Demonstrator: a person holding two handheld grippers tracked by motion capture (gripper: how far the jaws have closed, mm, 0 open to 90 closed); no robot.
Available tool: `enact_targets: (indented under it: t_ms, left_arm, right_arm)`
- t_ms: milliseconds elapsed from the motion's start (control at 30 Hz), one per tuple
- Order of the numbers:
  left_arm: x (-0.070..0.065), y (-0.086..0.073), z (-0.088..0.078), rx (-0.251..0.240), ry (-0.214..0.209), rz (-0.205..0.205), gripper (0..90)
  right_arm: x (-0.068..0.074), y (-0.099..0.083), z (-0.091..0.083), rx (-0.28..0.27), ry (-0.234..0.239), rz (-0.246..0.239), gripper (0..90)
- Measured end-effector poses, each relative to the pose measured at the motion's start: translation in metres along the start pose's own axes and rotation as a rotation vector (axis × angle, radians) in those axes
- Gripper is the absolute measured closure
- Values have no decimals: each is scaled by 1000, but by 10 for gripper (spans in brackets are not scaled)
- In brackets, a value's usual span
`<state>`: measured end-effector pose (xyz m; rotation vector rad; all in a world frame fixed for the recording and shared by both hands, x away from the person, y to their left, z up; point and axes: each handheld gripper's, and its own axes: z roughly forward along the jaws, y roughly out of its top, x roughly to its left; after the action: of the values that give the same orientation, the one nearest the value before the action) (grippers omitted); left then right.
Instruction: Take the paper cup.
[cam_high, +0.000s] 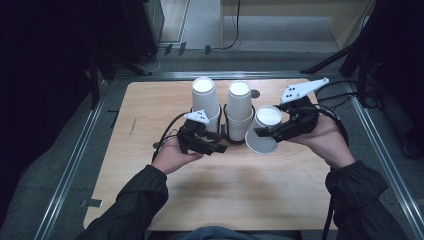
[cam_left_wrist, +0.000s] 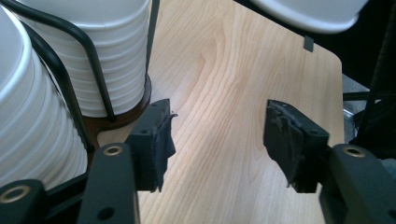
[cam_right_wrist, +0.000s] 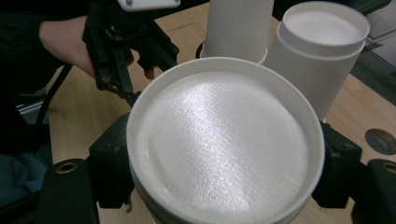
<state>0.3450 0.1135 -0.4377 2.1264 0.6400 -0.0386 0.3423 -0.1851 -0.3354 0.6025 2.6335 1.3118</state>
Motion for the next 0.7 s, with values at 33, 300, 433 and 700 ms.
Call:
enact_targets:
  t_ms: [33,300,433,700]
  left_arm:
    - [0,0,0,0,0,0,406]
    - [-2,-14,5,1,19,31,387]
    - [-1,-20,8,15,35,37,348]
    - [4,-25,7,3,1,2,258]
  right_arm:
    - [0,-4,3,-1,7,-1,244]
    - [3,-27,25,13,28,-9,242]
    - [4,-42,40,2,54,-20,242]
    - [6,-59,62,1,74,-22,242]
